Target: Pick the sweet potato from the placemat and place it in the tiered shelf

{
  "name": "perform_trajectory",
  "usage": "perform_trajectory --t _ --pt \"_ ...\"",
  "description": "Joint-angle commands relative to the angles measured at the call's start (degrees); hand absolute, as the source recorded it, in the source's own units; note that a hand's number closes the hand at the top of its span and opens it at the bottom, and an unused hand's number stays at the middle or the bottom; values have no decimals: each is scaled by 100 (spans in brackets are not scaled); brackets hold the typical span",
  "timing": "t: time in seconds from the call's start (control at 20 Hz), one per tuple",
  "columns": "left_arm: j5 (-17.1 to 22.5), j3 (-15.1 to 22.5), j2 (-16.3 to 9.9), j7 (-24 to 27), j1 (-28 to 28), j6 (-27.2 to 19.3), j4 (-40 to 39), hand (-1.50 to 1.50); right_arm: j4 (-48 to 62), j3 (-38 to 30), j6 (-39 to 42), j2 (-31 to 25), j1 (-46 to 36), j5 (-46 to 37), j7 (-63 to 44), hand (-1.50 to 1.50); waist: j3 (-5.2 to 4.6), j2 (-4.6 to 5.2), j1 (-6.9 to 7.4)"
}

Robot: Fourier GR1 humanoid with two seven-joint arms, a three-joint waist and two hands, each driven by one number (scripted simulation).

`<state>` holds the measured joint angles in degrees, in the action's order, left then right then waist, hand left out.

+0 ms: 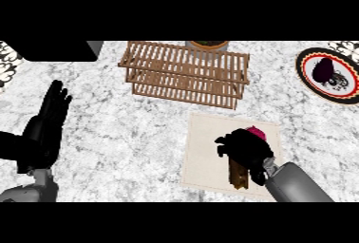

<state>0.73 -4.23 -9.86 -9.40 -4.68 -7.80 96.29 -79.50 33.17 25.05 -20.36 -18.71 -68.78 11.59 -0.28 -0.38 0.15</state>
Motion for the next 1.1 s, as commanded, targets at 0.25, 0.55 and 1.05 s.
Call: perform_trajectory --t 0.25,0.55,1.05 --pt "-55 -83 102 223 136 41 -44 0 377 -118 -996 149 1 -590 757 150 28 38 8" --pt "-62 -69 121 130 126 -38 -47 0 163 -1033 -483 1982 567 -323 -2687 150 29 -32 -249" --pt "-15 44 42 29 -69 158 -34 0 -1090 -92 -2020 2028 287 1122 -6088 150 37 -18 246"
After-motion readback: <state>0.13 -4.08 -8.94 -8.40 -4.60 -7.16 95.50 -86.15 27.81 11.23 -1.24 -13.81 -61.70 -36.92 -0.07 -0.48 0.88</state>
